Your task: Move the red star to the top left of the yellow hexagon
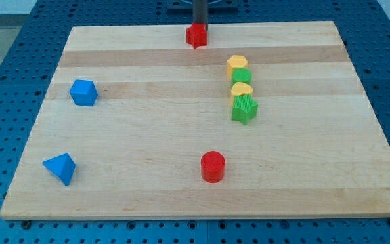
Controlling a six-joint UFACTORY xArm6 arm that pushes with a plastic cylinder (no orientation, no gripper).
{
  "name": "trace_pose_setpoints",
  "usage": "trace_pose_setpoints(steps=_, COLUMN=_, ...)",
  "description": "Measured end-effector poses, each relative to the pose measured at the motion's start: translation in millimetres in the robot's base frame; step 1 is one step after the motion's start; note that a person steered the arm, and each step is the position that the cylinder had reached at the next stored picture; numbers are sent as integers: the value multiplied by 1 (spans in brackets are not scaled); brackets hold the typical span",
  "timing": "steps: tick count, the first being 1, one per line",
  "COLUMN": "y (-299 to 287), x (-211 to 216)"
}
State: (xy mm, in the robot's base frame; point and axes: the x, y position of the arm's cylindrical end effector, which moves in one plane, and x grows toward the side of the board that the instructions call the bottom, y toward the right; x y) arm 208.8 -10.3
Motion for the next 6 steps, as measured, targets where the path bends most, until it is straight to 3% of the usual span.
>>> trace_pose_setpoints(steps=4, y=-33, x=64)
trace_pose_setpoints(steps=6, y=-19, x=56)
